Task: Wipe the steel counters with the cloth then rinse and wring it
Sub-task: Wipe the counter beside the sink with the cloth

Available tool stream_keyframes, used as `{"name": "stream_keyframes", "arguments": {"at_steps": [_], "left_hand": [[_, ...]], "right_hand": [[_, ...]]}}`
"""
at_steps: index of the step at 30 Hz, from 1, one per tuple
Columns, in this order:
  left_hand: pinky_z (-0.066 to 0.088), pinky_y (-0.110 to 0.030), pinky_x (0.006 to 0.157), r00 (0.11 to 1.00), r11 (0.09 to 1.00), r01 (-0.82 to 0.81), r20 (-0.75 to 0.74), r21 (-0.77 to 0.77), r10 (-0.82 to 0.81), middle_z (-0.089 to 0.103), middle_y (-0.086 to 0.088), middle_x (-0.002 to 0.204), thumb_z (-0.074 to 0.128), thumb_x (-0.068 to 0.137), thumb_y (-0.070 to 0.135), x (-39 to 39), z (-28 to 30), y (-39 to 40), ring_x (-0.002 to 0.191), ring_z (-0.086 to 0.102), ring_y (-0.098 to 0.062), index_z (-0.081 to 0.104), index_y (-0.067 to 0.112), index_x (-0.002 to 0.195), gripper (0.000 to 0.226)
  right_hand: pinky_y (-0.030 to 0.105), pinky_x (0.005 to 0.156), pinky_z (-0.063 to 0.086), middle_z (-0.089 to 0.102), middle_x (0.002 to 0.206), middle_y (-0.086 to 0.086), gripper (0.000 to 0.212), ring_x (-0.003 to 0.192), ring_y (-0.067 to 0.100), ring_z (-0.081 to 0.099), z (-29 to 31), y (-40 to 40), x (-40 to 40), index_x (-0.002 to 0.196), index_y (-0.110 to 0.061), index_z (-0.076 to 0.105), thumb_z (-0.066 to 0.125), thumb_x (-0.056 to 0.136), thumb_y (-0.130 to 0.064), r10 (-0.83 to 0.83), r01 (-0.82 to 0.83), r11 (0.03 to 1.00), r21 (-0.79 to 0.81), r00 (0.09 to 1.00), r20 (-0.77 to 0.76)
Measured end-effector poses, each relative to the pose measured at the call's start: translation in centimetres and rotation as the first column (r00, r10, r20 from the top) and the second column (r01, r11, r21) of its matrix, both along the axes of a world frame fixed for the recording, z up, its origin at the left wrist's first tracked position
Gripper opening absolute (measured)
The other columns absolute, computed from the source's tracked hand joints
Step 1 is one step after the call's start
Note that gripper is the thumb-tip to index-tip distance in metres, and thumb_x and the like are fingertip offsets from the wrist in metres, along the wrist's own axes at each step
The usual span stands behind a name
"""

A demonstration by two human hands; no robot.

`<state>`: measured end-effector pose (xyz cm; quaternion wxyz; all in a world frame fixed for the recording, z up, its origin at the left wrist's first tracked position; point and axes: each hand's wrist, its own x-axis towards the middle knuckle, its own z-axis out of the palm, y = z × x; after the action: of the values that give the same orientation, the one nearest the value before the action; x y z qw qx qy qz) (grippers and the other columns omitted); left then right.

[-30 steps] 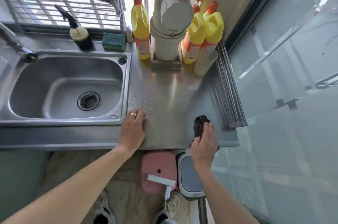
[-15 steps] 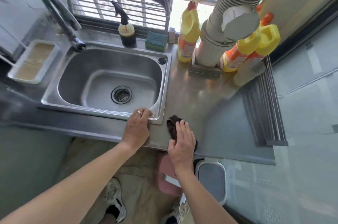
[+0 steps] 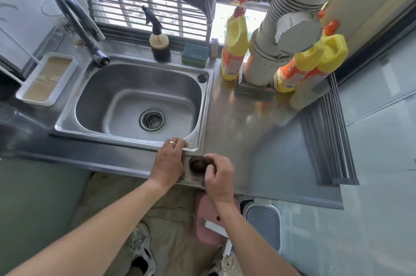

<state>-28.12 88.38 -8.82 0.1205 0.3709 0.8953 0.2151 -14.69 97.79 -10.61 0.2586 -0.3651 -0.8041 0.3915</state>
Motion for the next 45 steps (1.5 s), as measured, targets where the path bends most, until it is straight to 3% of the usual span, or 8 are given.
{"name": "stream_keyframes", "arguments": {"at_steps": [9,15,20,29,34,37,41,45], "left_hand": [[0.045,-0.038,0.085,0.999,1.0,-0.002,-0.048,-0.012,0.002,0.061,-0.001,0.104,0.047,0.065,-0.016,-0.8,-0.8,-0.4,0.102,0.055,-0.026,0.061,0.016,0.108,0.056],[0.045,-0.038,0.084,0.997,1.0,-0.006,-0.074,-0.009,0.005,0.06,-0.002,0.101,0.049,0.066,-0.014,-0.2,-0.8,0.6,0.098,0.055,-0.026,0.062,0.016,0.105,0.051],[0.051,-0.04,0.079,0.996,0.997,0.045,-0.085,0.059,-0.04,0.059,-0.003,0.097,0.056,0.072,-0.009,0.6,-0.6,2.8,0.094,0.053,-0.026,0.061,0.015,0.101,0.039],[0.047,-0.036,0.092,0.994,0.982,0.09,0.043,0.167,-0.099,0.056,0.0,0.105,0.05,0.088,0.004,2.5,-0.3,5.6,0.101,0.053,-0.021,0.058,0.017,0.107,0.025],[0.048,-0.035,0.09,0.998,0.986,0.055,0.021,0.157,-0.059,0.056,0.001,0.104,0.053,0.09,0.004,2.7,-0.5,5.9,0.098,0.052,-0.019,0.057,0.017,0.109,0.024],[0.05,-0.038,0.083,0.999,0.989,0.031,-0.016,0.145,-0.029,0.057,0.0,0.099,0.054,0.091,0.003,2.3,-0.9,5.6,0.093,0.052,-0.022,0.058,0.015,0.104,0.018],[0.05,-0.041,0.081,0.999,0.994,0.013,-0.051,0.105,-0.008,0.058,-0.002,0.097,0.044,0.089,0.009,1.8,-1.3,5.2,0.092,0.052,-0.024,0.058,0.017,0.1,0.019],[0.05,-0.039,0.081,0.998,0.994,0.024,-0.056,0.103,-0.019,0.058,-0.002,0.095,0.031,0.087,0.018,1.7,-1.4,4.9,0.091,0.052,-0.023,0.057,0.017,0.099,0.029]], "right_hand": [[0.042,0.116,0.034,0.059,0.144,-0.003,0.061,0.139,0.018,0.048,-2.4,0.2,-0.6,0.134,-0.019,0.063,0.045,0.076,-0.024,-0.036,0.011,0.995,0.1,0.969,0.244],[0.042,0.089,0.048,0.069,0.103,-0.007,0.031,0.098,0.02,0.057,-1.1,-0.5,0.2,0.102,-0.022,0.069,0.048,0.078,-0.024,-0.008,0.003,1.0,0.025,0.975,0.22],[0.01,0.086,0.035,0.065,0.093,-0.003,0.027,0.092,0.017,0.053,1.2,3.9,0.4,0.093,-0.02,0.073,0.047,0.086,-0.018,-0.111,0.116,0.98,-0.161,0.993,0.035],[0.034,0.071,0.043,0.063,0.072,-0.004,0.023,0.074,0.019,0.057,4.9,11.6,0.7,0.073,-0.018,0.061,0.048,0.089,-0.029,-0.197,0.222,0.864,-0.451,0.975,0.102],[0.036,0.086,0.045,0.06,0.127,0.013,0.033,0.112,0.033,0.059,3.0,11.5,1.8,0.127,-0.009,0.057,0.047,0.096,-0.006,-0.478,0.503,0.864,-0.024,0.834,0.275],[0.044,0.107,0.043,0.056,0.136,0.015,0.035,0.128,0.032,0.051,2.6,10.6,1.3,0.127,-0.008,0.058,0.048,0.095,-0.018,-0.324,0.279,0.921,0.273,0.936,0.137],[0.047,0.126,0.015,0.016,0.17,0.002,0.071,0.156,0.022,0.013,0.3,8.8,0.6,0.156,-0.029,0.035,0.047,0.093,-0.058,0.186,-0.27,0.959,0.083,0.824,0.536],[0.044,0.118,0.032,0.026,0.167,-0.004,0.066,0.153,0.018,0.026,-1.0,7.4,0.5,0.153,-0.032,0.041,0.062,0.091,-0.034,0.119,-0.219,0.965,0.143,0.854,0.506]]}}
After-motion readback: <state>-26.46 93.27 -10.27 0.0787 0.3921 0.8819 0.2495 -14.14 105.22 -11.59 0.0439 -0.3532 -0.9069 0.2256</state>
